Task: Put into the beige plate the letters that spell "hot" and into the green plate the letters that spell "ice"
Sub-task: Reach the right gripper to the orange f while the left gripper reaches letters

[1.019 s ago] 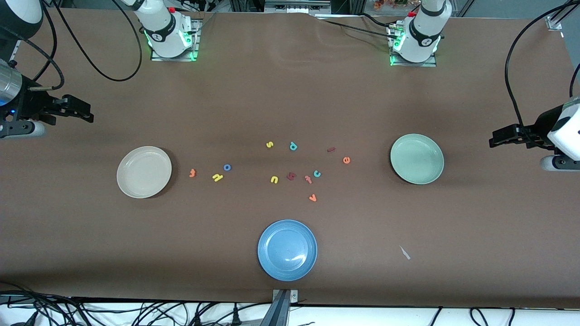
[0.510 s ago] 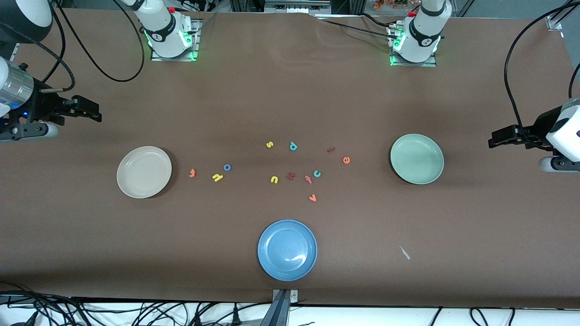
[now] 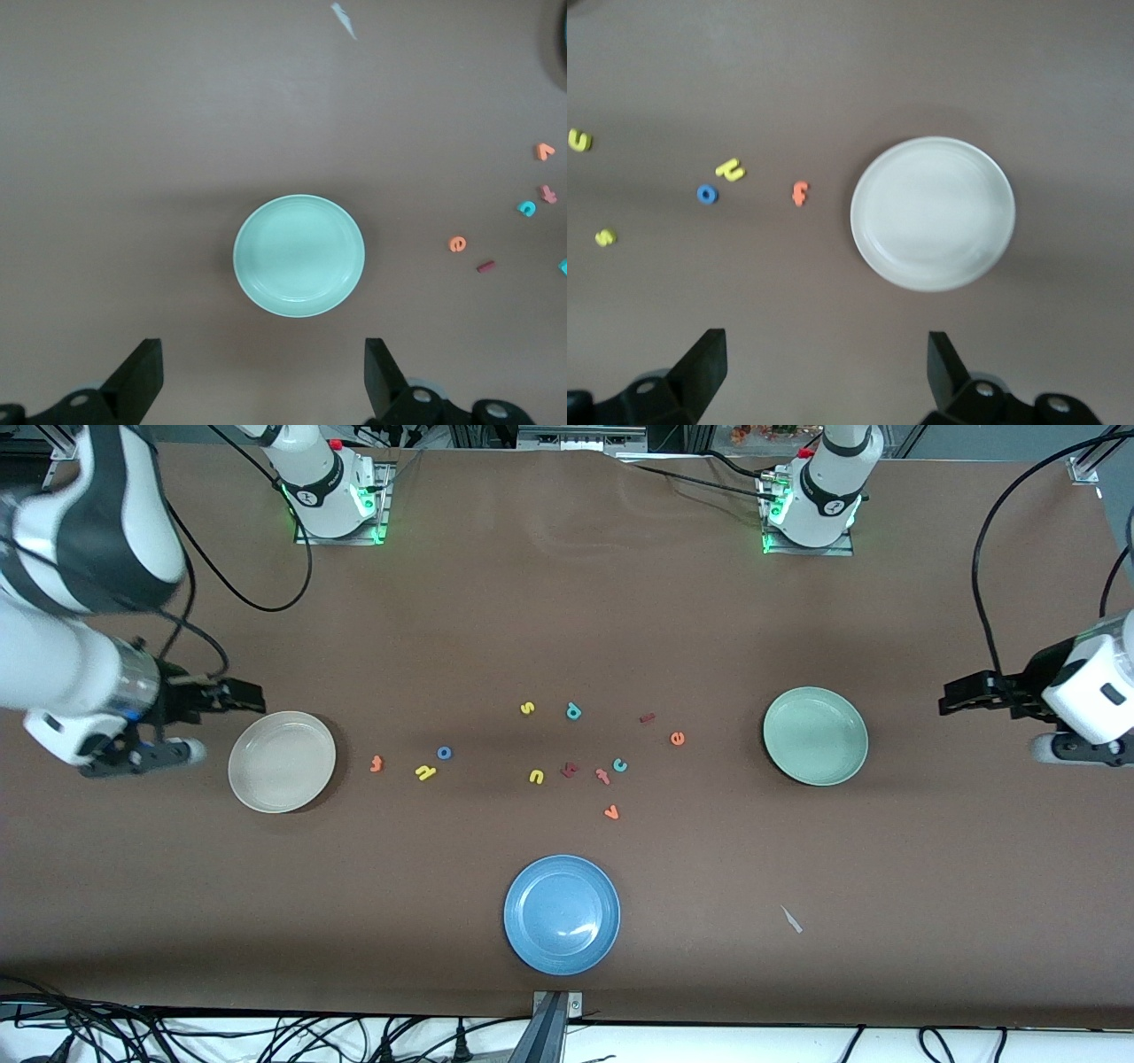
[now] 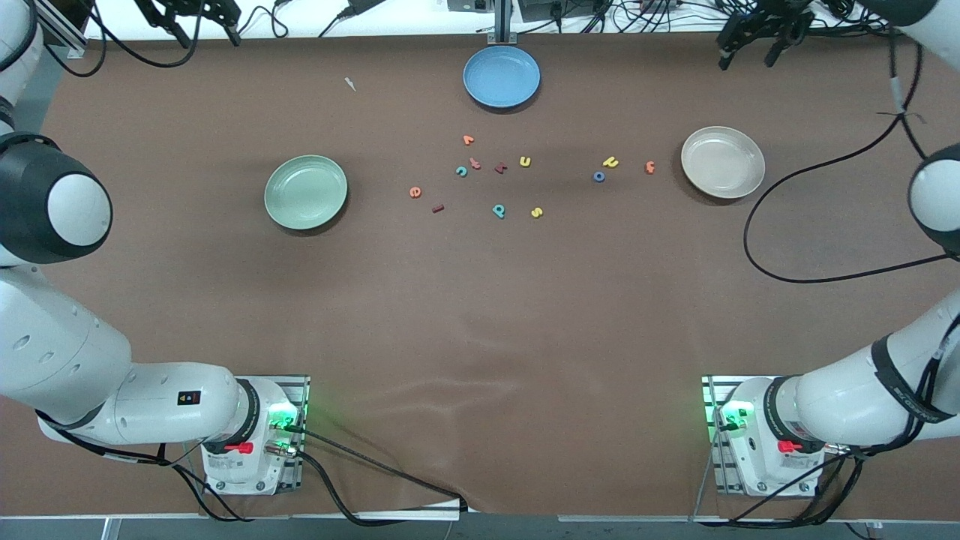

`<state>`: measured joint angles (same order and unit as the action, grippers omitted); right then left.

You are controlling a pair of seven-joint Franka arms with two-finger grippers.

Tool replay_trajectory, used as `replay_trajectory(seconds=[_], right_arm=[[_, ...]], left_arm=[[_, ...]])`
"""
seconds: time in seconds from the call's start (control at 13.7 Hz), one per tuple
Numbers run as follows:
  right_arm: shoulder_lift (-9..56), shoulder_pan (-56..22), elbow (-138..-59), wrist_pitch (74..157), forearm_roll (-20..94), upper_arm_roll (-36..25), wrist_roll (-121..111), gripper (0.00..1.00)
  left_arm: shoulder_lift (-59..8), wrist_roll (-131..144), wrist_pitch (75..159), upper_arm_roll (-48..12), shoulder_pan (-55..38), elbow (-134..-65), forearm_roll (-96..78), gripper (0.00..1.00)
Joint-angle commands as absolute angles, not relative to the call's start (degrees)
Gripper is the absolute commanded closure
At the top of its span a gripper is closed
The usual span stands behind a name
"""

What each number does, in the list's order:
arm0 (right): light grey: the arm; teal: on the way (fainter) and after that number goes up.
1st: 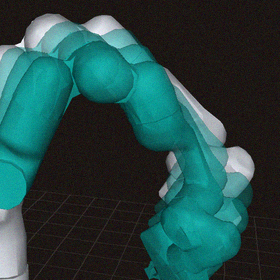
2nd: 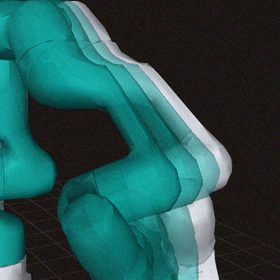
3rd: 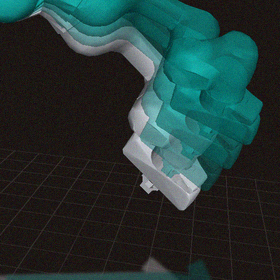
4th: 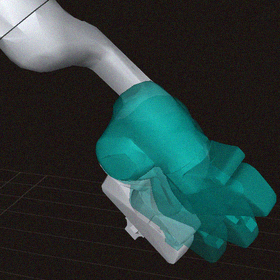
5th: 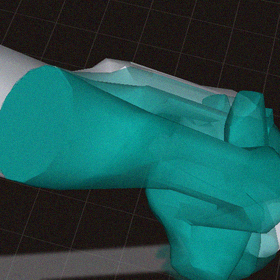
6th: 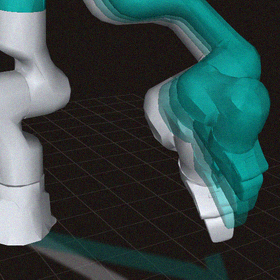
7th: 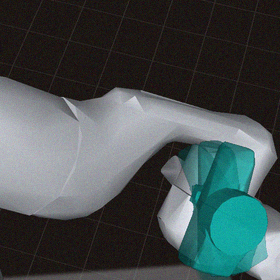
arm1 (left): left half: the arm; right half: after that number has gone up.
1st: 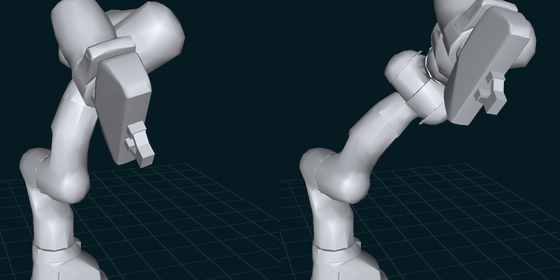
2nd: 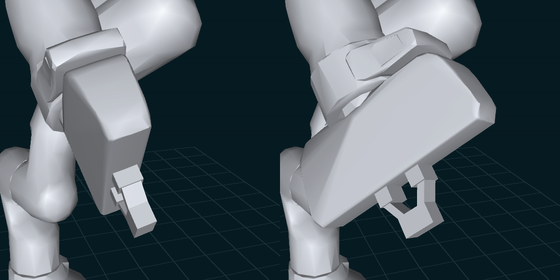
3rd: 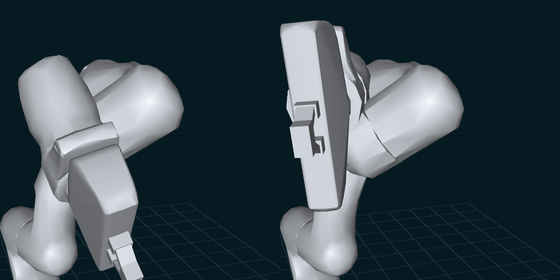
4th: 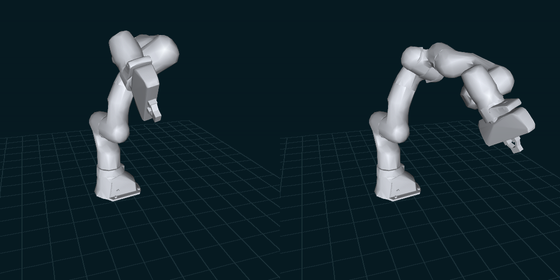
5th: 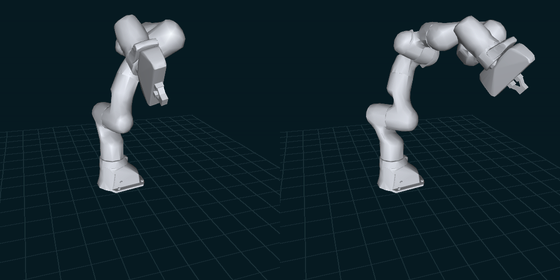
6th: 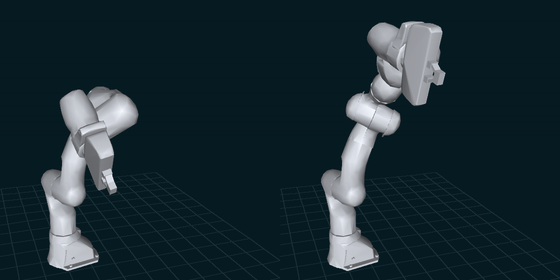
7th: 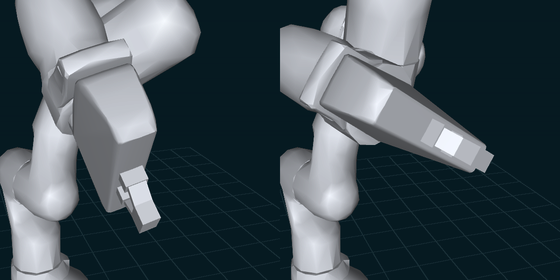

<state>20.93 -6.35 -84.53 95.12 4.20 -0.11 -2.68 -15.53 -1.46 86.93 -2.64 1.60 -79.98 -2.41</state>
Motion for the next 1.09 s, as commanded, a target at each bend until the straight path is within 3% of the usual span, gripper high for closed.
replay_trajectory(seconds=[0.0,0.15,0.51,0.8,1.02], right_arm=[[26.27,-6.24,-82.17,99.03,5.10,1.75,-1.32,0.00],[28.99,-6.24,-83.48,102.02,5.01,2.90,-1.23,0.00],[28.65,-6.24,-97.89,121.87,4.22,5.10,-1.32,0.01],[28.30,-6.33,-103.97,128.65,-0.59,7.12,3.50,0.01],[28.13,-6.33,-106.52,130.60,-4.39,9.21,8.25,0.01]], left_arm=[[-17.14,-0.97,87.28,-2.46,-1.83,-79.72,-3.60,0.00],[-18.62,1.48,87.28,-2.46,-4.99,-80.07,-3.69,0.00],[-25.30,11.75,89.63,-2.46,-13.35,-80.68,-3.78,0.00],[-29.26,17.13,94.90,-2.72,-15.73,-82.69,-8.68,0.00],[-29.62,20.99,105.17,-2.64,-18.62,-89.45,-10.02,0.00]])
